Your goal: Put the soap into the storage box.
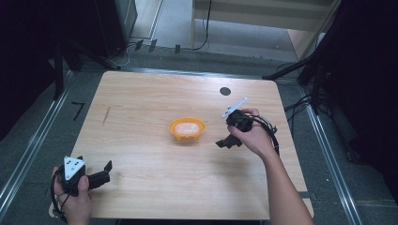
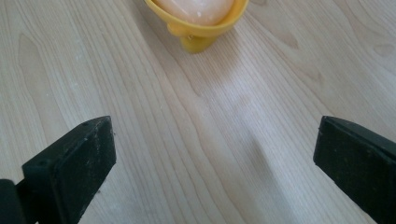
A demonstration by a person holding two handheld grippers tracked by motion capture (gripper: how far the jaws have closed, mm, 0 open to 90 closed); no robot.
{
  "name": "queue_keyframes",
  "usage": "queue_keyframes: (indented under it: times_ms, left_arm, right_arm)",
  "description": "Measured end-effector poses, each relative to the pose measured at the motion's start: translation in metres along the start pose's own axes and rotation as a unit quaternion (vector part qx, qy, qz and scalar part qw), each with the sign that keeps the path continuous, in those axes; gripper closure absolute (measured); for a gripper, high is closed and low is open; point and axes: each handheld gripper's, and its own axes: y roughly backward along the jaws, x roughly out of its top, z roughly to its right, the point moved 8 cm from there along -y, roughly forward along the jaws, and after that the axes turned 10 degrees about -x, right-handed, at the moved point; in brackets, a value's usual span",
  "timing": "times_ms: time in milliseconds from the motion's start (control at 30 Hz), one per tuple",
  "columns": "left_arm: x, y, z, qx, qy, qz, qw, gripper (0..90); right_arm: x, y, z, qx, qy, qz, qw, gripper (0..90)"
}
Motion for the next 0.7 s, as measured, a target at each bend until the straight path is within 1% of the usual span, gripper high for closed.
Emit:
queue_keyframes:
  times_ms: [67,133,167,200,367,433,600,700]
  left_arm:
    - [0.000,0.000,0.000,0.000,0.000,0.000,1.0000,0.0]
    - [0.000,0.000,0.000,0.000,0.000,0.000,1.0000,0.0]
    - [0.000,0.000,0.000,0.000,-0.001,0.000,1.0000,0.0]
    - [0.000,0.000,0.000,0.000,-0.001,-0.001,1.0000,0.0]
    - [0.000,0.000,0.000,0.000,-0.003,0.000,1.0000,0.0]
    - [0.000,0.000,0.000,0.000,-0.003,0.000,1.0000,0.0]
    - [0.000,0.000,0.001,0.000,-0.004,0.000,1.0000,0.0]
    - [0.000,0.000,0.001,0.001,-0.004,-0.001,1.0000,0.0]
  right_arm:
    - [-0.005,0.001,0.001,-0.003,-0.011,0.004,0.9999,0.0]
    - [-0.012,0.002,0.001,-0.008,-0.018,0.001,0.9998,0.0]
    - [-0.014,0.002,0.001,-0.010,-0.021,0.004,0.9997,0.0]
    - [-0.017,0.003,0.001,-0.009,-0.029,0.009,0.9995,0.0]
    - [-0.035,0.002,-0.001,-0.015,-0.042,0.008,0.9990,0.0]
    - [-0.042,0.002,0.000,-0.022,-0.048,0.009,0.9985,0.0]
    - [-0.059,0.007,0.001,-0.028,-0.071,0.021,0.9968,0.0]
    - [-0.069,0.011,0.002,-0.034,-0.080,0.029,0.9957,0.0]
